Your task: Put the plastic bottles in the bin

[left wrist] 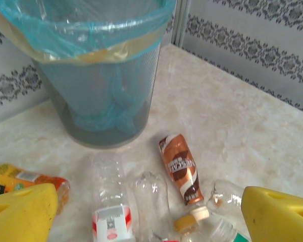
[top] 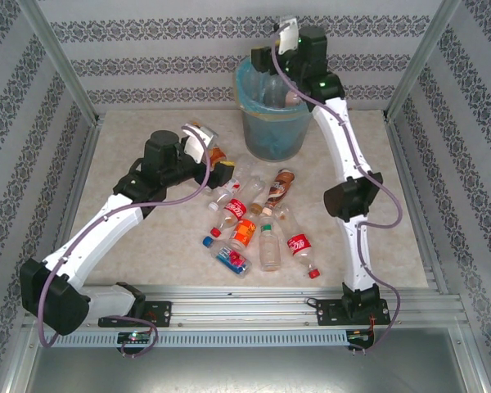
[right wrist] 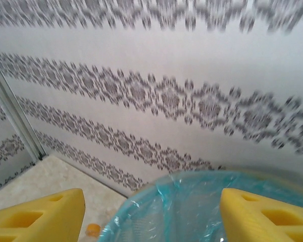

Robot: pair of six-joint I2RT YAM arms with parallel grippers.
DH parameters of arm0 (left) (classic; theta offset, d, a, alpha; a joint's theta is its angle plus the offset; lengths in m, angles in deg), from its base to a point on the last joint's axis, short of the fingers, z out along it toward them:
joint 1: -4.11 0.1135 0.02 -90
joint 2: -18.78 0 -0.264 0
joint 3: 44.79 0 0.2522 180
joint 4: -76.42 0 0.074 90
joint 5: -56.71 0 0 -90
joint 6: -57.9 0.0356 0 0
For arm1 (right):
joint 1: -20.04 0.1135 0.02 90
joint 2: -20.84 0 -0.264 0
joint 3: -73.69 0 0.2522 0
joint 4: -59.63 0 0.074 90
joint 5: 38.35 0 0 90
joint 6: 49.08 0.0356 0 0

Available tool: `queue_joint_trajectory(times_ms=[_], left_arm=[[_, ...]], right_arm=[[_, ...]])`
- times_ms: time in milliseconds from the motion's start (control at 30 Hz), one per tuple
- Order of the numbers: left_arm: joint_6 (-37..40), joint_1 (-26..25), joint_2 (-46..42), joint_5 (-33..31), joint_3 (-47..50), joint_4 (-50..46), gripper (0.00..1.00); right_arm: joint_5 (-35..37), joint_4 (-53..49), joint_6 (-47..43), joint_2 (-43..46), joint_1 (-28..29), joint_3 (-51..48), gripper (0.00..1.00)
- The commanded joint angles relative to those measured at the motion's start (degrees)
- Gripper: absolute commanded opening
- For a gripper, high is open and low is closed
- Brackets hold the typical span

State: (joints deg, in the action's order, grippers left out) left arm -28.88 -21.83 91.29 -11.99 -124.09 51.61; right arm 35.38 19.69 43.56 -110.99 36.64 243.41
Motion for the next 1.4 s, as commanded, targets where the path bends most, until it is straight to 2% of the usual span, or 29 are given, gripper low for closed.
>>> queue_joint_trajectory(times_ms=[0,133,233,300,367,433,500,600,867,1033,1367], left_arm=[[-0.59,-0.62,1.44,-0.94,-3.02,-9.22,0.93],[-4.92,-0.68,3.78,-6.45,-5.86,-16.80,0.92],[-10.23,-0.49,6.01,-14.46,-7.62,-21.11,0.93],[-15.42,1.89,9.94,-20.37,-11.26,-26.44,0.95],[-20.23,7.32,14.98,-16.77,-16.12,-31.11,0.95],[-24.52,12.06,19.47,-11.79,-18.21,-31.35,0.93],[-28.95,15.65,22.68,-7.43,-17.45,-27.39,0.92],[-35.15,18.05,25.59,-5.06,-15.27,-21.19,0.93],[-43.63,19.22,32.02,-4.97,-14.07,-14.60,0.93],[-44.48,19.17,35.15,-6.99,-13.47,-14.25,0.93],[-44.60,18.93,38.21,-9.80,-11.88,-13.95,0.93]], right_arm=[[2.41,-1.03,-3.10,11.65,1.46,-5.25,0.72],[3.49,1.76,-3.82,23.25,3.03,-21.02,0.72],[4.56,5.25,-4.83,31.51,5.37,-33.19,0.73],[5.59,7.24,-6.94,36.10,7.37,-39.50,0.74],[6.72,7.31,-8.72,39.18,9.12,-42.74,0.74],[7.27,6.57,-9.85,41.57,10.55,-44.70,0.75],[7.41,7.11,-10.32,44.02,11.70,-47.61,0.75],[5.85,8.03,-10.28,47.04,12.46,-52.07,0.76],[8.85,8.63,-9.37,57.13,13.63,-64.73,0.76],[12.53,8.56,-9.00,62.69,13.63,-72.63,0.76],[16.35,8.98,-8.52,65.93,13.72,-78.73,0.76]])
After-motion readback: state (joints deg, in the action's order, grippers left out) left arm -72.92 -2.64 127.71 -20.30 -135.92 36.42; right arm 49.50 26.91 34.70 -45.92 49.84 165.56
